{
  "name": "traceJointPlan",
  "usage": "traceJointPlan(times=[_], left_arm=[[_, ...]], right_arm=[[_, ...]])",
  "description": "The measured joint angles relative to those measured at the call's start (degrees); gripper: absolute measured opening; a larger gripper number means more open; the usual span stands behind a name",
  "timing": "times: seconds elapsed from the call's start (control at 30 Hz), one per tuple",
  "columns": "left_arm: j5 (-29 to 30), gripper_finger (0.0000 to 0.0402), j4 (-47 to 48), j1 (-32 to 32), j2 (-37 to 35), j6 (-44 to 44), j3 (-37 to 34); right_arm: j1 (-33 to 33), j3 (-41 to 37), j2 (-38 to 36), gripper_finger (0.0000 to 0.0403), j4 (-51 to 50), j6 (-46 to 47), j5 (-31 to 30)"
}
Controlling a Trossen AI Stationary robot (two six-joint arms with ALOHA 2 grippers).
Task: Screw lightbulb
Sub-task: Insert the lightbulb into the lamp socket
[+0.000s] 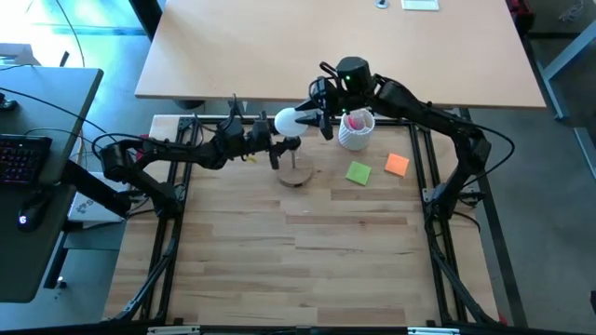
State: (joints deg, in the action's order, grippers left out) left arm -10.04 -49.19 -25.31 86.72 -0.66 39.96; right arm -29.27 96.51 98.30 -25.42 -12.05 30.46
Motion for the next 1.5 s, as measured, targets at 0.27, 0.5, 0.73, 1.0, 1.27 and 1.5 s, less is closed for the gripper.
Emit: traceJointPlan(times=[0.27,0.5,0.73,1.0,1.27,1.5], left_arm=[[5.90,0.0188,-0.69,2.76,-0.04,-1.41,0.01],[6.84,0.0134,-0.58,3.53,-0.04,-1.12,0.01],[3.27,0.0134,-0.56,2.52,-0.04,-1.04,0.01],[-11.80,0.0134,-0.68,-2.77,-0.04,0.41,0.01],[-26.01,0.0134,-0.64,-8.40,-0.04,2.59,0.01],[-28.57,0.0134,-2.56,-8.88,1.57,2.66,0.05]], right_arm=[[0.03,0.00,0.00,0.0188,-0.01,0.00,-0.01],[0.06,0.00,-0.04,0.0188,-0.38,-0.22,0.08],[0.06,0.00,-0.04,0.0188,-0.53,-0.20,0.04],[0.12,0.00,-0.04,0.0188,-0.58,-0.42,0.66],[0.10,-0.04,0.05,0.0188,-0.86,-0.44,1.24],[0.03,-0.07,0.07,0.0188,-0.30,-0.91,2.80]])
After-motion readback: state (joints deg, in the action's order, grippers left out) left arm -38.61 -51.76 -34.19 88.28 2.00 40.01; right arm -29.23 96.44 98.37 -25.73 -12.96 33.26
